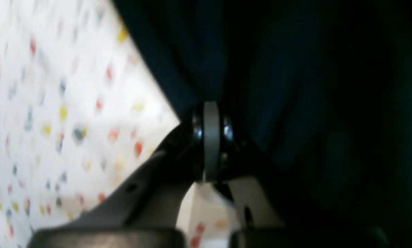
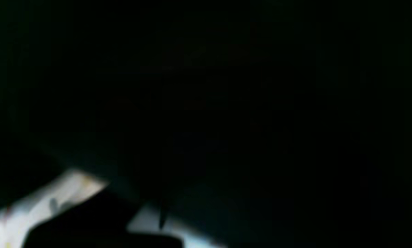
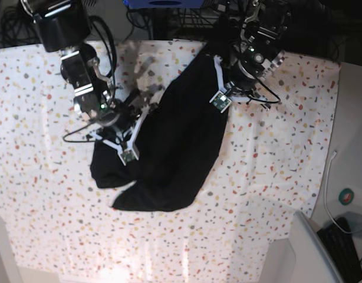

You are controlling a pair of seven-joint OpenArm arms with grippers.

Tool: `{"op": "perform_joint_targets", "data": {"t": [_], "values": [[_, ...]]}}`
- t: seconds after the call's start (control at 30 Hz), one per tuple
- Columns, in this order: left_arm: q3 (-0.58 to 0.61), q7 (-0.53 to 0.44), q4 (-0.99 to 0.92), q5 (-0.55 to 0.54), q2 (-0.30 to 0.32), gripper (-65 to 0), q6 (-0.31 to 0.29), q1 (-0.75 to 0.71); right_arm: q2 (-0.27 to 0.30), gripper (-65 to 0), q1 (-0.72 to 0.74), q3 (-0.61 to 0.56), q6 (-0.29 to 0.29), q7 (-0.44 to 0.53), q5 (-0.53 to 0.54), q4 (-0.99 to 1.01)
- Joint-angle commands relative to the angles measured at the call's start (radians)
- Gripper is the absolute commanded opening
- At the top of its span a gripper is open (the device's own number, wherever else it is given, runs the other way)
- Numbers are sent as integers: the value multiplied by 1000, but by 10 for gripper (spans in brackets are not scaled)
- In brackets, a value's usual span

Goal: Layout the t-shirt on the table in an organized manner, then fold the t-shirt properly
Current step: 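Hold the shirt with both grippers and shake it out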

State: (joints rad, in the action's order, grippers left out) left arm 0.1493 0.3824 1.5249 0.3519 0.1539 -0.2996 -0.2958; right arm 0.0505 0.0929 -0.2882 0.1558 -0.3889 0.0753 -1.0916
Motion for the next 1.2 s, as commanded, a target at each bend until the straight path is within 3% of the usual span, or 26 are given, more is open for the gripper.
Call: {"op": "perform_joint_targets", "data": {"t": [0.0, 0.13, 0.23, 0.3, 0.4, 0.5, 0.7, 0.9, 1.03, 1.17], "values": [[25, -15, 13, -4, -7, -650, 1, 5, 4, -650, 74, -1, -15, -32, -19, 57], [121, -15, -25, -6, -98, -650, 1, 73, -13, -650, 255, -3, -14, -26, -19, 190], [155, -15, -80, -1, -215, -650, 1, 148, -22, -650, 333, 4, -14, -8, -19, 159], [157, -15, -74, 2, -242, -650, 1, 165, 1, -650, 345, 4, -14, -25, -24, 93], [151, -13, 1, 2, -227, -650, 1, 163, 71, -650, 330, 7, -15, -127, -24, -45], [94, -13, 88, -4, -167, -650, 1, 143, 117, -650, 241, 39, -15, -238, -24, -250], [-93, -15, 30, -4, -141, -650, 1, 271, 114, -650, -29, 126, -15, -422, -19, -566], [-121, -24, -303, -6, -145, -650, 4, 545, 24, -650, -249, 123, -14, -422, -19, -632], [-126, -79, -573, -4, -184, -650, 6, 708, -16, -650, -275, 109, -14, -407, -19, -536], [-119, -150, -734, 5, -190, -650, 6, 754, -16, -650, -252, 93, -14, -333, -19, -378]]}}
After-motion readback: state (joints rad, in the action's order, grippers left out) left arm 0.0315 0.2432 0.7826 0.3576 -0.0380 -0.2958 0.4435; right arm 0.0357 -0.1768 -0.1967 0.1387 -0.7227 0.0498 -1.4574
